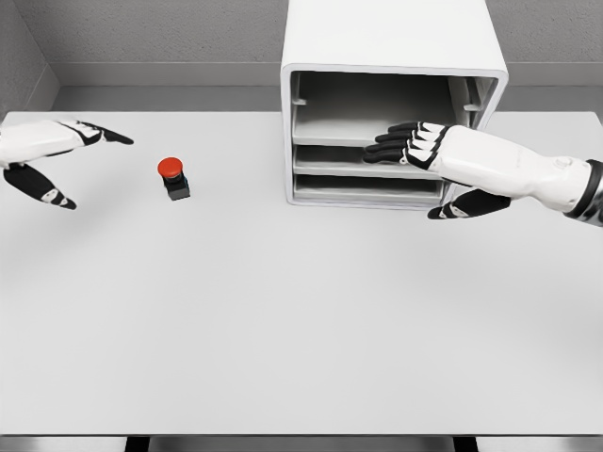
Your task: Slide open multi-storey tabletop storage cabinets and put open load switch and slide close multi-storey tabletop storage cabinets
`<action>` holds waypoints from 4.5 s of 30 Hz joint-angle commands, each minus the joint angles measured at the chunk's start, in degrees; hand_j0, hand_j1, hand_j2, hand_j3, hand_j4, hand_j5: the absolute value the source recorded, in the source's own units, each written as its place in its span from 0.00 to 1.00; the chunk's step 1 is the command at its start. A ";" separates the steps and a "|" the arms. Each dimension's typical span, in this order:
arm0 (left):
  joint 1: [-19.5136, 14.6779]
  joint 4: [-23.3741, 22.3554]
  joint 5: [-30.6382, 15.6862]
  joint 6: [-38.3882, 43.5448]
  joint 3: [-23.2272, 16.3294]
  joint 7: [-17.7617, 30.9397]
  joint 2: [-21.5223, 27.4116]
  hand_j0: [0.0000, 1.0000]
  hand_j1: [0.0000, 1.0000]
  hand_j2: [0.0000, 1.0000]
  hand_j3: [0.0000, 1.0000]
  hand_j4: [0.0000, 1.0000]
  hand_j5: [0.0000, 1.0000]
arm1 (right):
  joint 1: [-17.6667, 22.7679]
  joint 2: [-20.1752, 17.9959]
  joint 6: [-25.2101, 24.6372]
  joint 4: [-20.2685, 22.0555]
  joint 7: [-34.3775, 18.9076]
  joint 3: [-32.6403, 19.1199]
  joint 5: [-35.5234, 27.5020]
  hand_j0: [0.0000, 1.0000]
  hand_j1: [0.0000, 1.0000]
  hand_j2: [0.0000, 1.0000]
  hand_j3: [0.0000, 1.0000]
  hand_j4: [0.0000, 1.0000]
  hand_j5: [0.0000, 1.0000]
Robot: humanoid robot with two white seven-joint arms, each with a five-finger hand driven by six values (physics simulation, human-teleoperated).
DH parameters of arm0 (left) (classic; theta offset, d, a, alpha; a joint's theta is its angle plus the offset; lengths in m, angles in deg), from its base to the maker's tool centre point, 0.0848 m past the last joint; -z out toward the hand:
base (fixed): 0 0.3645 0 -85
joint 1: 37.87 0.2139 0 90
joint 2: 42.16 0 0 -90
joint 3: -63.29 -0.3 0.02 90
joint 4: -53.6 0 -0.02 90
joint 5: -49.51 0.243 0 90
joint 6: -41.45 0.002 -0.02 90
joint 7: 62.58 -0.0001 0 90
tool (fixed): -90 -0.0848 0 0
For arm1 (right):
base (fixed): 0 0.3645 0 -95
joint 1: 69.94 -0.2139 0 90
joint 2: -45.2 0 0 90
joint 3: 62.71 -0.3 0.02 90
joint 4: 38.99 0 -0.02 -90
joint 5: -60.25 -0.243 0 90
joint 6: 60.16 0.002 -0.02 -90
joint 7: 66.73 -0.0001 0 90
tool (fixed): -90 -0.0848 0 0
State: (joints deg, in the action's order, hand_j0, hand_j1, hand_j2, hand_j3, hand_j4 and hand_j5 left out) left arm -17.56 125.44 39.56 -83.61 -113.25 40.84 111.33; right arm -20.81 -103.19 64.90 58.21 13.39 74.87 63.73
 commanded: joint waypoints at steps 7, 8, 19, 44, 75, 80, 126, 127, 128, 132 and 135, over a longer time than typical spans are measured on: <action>-0.26 1.01 2.22 0.07 0.68 3.02 -4.51 1.00 1.00 1.00 1.00 1.00 1.00 | -0.70 4.95 -0.06 -0.43 -0.41 1.02 -0.67 1.00 1.00 1.00 1.00 1.00 1.00; -0.88 0.58 3.19 0.07 0.68 3.02 -5.12 1.00 1.00 1.00 1.00 1.00 1.00 | -0.79 4.95 -0.06 -0.43 -0.32 1.02 -0.67 1.00 1.00 1.00 1.00 1.00 1.00; -3.25 -11.73 4.86 0.07 0.59 4.69 -14.44 1.00 1.00 1.00 1.00 1.00 1.00 | -4.57 5.04 -0.06 -4.56 -5.42 3.13 -1.73 1.00 1.00 1.00 1.00 1.00 1.00; -1.49 -20.96 6.44 0.07 -0.29 4.43 -23.50 1.00 1.00 1.00 1.00 1.00 1.00 | -6.77 15.67 -0.06 -22.13 -10.69 1.02 -0.41 1.00 1.00 1.00 1.00 1.00 1.00; 0.70 -25.35 7.93 0.07 -0.12 4.07 -27.19 0.82 0.82 0.82 0.82 0.82 0.82 | -6.59 17.70 -0.06 -24.07 -13.50 1.38 2.41 1.00 1.00 1.00 1.00 1.00 1.00; 0.70 -25.79 8.02 0.07 -0.20 4.07 -27.45 0.79 0.79 0.79 0.79 0.79 0.79 | -6.06 15.59 -0.06 -19.77 -13.41 1.02 2.32 1.00 1.00 1.00 1.00 1.00 1.00; -2.02 -12.17 8.11 0.07 0.76 4.60 -21.91 0.38 0.38 0.38 0.38 0.38 0.38 | 5.54 7.41 -0.06 -7.72 -12.80 -7.94 2.14 1.00 1.00 1.00 1.00 1.00 1.00; -2.02 -11.56 8.02 0.07 0.76 4.60 -21.39 0.38 0.38 0.38 0.38 0.38 0.38 | 5.71 7.50 -0.06 -7.72 -12.80 -7.85 2.23 1.00 1.00 1.00 1.00 1.00 1.00; -2.11 -10.50 7.93 0.07 0.76 4.60 -20.51 0.38 0.38 0.38 0.38 0.38 0.38 | 5.80 7.85 -0.06 -7.72 -12.80 -7.85 2.32 1.00 1.00 1.00 1.00 1.00 1.00; -2.81 -7.60 7.93 0.07 0.76 4.60 -18.49 0.38 0.38 0.38 0.38 0.38 0.38 | 5.89 7.41 -0.06 -6.58 -12.97 -7.85 2.41 1.00 1.00 1.00 1.00 1.00 1.00; -2.99 -4.88 7.85 0.07 0.85 4.60 -17.52 0.38 0.38 0.38 0.38 0.38 0.38 | 5.98 7.06 -0.06 -4.91 -13.24 -7.77 2.41 1.00 1.00 1.00 1.00 1.00 1.00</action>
State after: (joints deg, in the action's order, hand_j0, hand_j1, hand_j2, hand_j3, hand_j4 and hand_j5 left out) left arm -20.64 118.71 47.82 -83.65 -112.57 45.48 92.93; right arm -14.83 -95.92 64.94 52.39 0.30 67.05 66.48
